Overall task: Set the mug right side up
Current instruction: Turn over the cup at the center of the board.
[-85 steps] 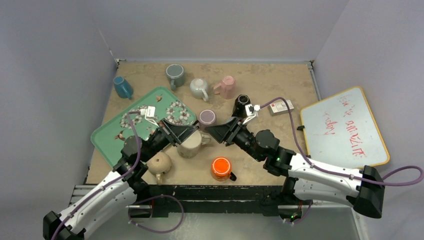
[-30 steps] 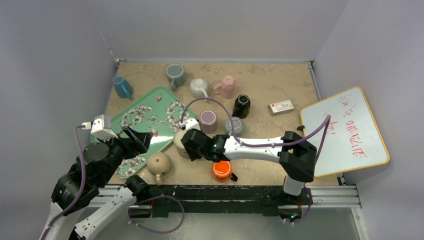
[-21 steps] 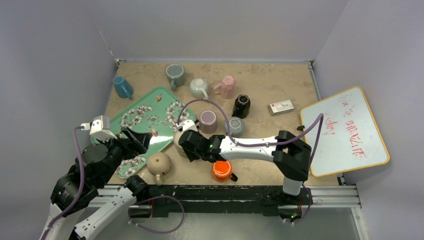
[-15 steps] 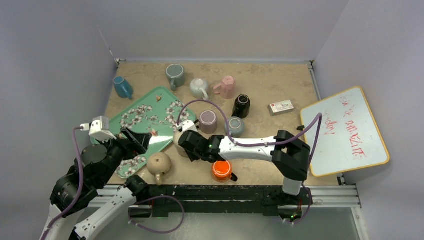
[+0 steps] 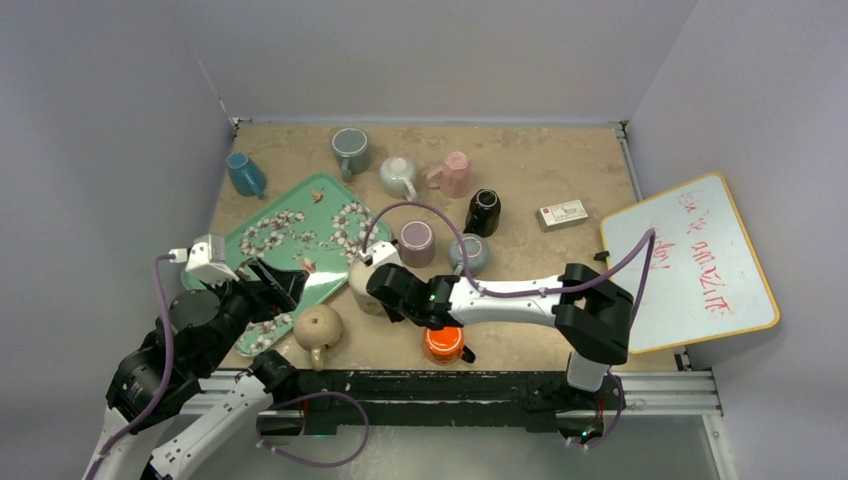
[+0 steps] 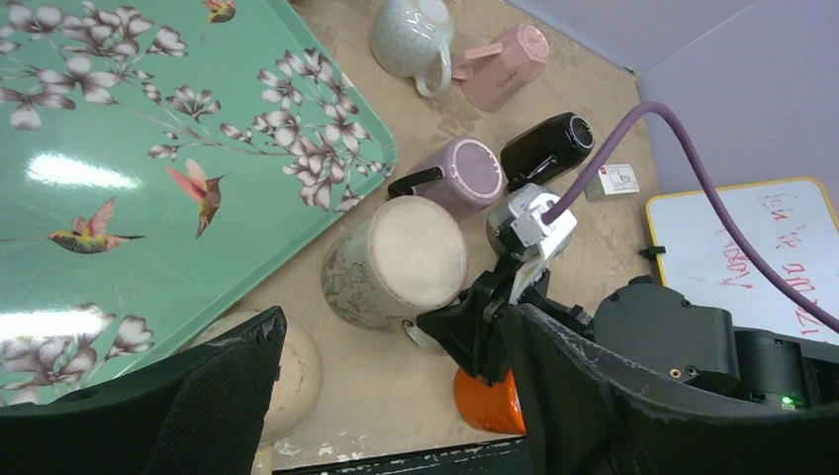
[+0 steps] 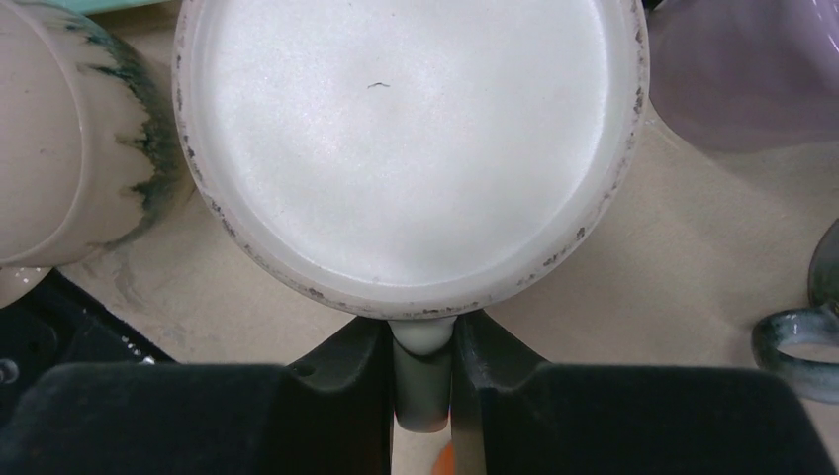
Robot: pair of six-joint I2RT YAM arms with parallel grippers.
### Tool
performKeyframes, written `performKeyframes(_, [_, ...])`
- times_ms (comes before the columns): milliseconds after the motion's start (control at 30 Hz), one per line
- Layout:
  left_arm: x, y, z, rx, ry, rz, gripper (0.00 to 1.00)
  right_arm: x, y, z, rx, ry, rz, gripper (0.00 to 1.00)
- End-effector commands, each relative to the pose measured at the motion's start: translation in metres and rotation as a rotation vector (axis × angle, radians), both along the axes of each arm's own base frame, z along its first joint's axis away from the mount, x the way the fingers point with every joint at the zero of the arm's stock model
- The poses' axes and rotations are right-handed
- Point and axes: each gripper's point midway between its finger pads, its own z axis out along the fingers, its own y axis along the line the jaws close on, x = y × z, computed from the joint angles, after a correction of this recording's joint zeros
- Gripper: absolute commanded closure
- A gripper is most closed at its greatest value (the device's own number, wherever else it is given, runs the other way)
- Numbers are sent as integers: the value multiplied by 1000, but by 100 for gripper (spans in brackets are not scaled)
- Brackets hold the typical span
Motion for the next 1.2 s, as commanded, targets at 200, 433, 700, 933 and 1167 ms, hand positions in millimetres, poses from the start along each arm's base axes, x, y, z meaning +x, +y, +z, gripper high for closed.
performKeyframes(200, [7, -38, -16, -65, 52, -119, 23, 18, 27, 119, 532, -74, -102, 100])
performKeyframes(433, [7, -60, -19, -115, 60, -204, 24, 40, 15, 157, 837, 65, -187, 100])
performKeyframes(700, [6, -90, -20, -240, 58, -307, 24, 50, 6, 209, 1029, 90, -158, 100])
performKeyframes(933, [6, -126, -19, -341, 31, -463, 19, 36, -10, 259, 1208, 115, -108, 100])
performKeyframes(1167, [14, -158, 2, -483, -56, -584, 16, 10, -23, 299, 1358, 166, -20, 100])
